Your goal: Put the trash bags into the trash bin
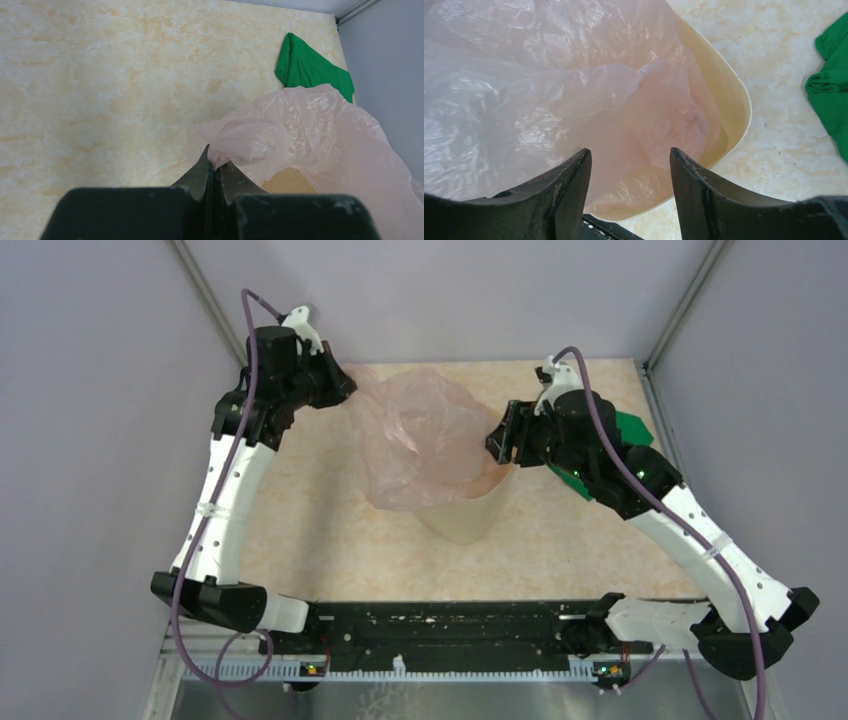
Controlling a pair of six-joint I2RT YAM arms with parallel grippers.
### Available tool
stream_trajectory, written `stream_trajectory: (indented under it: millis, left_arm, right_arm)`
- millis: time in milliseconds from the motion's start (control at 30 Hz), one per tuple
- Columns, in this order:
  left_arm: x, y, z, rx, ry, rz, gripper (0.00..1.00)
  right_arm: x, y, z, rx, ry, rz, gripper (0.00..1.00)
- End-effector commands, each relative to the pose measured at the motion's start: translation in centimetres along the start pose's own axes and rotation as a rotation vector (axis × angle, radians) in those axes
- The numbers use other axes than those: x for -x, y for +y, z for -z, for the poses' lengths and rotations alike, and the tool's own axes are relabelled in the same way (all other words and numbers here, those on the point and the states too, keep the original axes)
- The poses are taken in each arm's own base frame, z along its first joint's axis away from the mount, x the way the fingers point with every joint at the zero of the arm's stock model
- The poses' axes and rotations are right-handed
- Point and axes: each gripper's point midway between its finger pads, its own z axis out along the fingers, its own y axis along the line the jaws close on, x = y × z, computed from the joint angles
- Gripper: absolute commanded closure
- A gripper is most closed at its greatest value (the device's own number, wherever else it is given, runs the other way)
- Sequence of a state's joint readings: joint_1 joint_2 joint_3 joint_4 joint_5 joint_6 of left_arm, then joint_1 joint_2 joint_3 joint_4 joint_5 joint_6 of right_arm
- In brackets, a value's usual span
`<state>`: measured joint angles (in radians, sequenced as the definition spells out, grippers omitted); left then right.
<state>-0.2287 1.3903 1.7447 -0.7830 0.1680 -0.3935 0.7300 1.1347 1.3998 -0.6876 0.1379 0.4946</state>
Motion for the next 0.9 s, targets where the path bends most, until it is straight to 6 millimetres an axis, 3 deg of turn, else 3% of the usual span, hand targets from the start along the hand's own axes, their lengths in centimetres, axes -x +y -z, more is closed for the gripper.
stream_trajectory:
  millis: [0, 300, 467, 700, 800, 867]
  left_arm:
    - [1.6, -0.6, -0.1, -0.026, -0.052, -0.012, 1.0]
    - [1.6, -0.5, -0.4, -0.018, -0.045, -0.005, 1.0]
    - [1.4, -0.5, -0.6, -0.019, -0.036, 0.002, 1.0]
    - [1.3, -0.5, -0.8, -0.025, -0.025, 0.006, 1.0]
    - [1.0, -0.9, -1.2, -0.045, -0.009, 0.01, 1.0]
    - [0.7, -1.4, -1.4, -0.064, 0.005, 0.009, 1.0]
  right_arm:
    - [2.5, 0.9, 2.7, 0.044, -0.072, -0.004, 0.4]
    - [5.9, 3.2, 5.6, 0.153, -0.182, 0.022, 0.25]
    - [6.7, 4.5, 4.6, 0.18, -0.164, 0.072, 0.15]
    - [4.2, 1.8, 0.8, 0.024, -0.036, 0.17, 0.15]
    - [2.2, 0.7, -0.8, -0.011, 0.023, 0.195, 0.2]
    - [1.2, -1.0, -1.9, -0.095, 0.05, 0.215, 0.26]
